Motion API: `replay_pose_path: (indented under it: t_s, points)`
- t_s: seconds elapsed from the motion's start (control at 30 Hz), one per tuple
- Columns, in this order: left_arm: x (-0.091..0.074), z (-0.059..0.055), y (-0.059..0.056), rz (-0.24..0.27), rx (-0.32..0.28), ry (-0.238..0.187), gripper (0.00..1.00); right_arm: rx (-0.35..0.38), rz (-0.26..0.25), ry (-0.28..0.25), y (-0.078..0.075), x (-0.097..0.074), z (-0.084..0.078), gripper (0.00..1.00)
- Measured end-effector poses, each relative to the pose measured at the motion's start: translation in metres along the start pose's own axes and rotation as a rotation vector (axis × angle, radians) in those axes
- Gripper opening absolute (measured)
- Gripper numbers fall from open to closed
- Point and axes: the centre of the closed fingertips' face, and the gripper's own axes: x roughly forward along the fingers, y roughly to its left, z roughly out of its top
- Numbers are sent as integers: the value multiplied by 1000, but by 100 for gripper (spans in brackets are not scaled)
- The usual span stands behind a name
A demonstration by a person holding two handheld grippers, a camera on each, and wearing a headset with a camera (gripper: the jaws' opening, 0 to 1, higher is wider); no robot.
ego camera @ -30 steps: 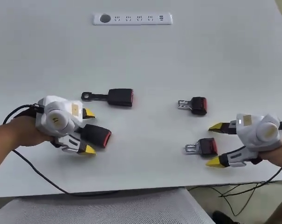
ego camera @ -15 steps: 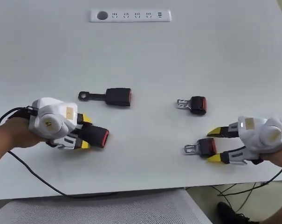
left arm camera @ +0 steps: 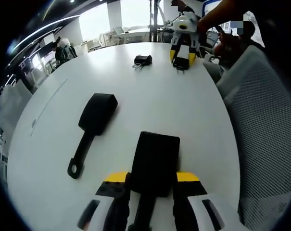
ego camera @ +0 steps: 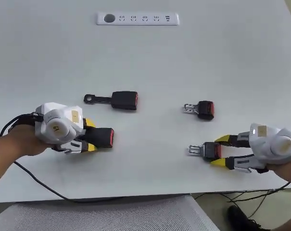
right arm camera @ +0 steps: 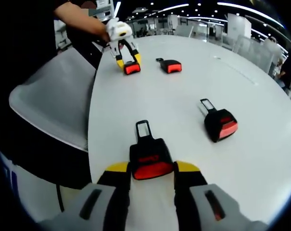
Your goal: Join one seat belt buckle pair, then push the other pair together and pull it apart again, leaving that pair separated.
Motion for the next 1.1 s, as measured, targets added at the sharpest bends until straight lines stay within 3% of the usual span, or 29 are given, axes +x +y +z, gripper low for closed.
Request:
replay_pose_path:
  t_s: [0.2, 1.1]
  points:
    - [1, 0, 0, -4, 13, 16, 35, -3, 5, -34, -1, 8, 8, 34]
    - [3, 0, 2, -22, 24, 37, 35, 2, 54, -227, 5, 59, 73, 34]
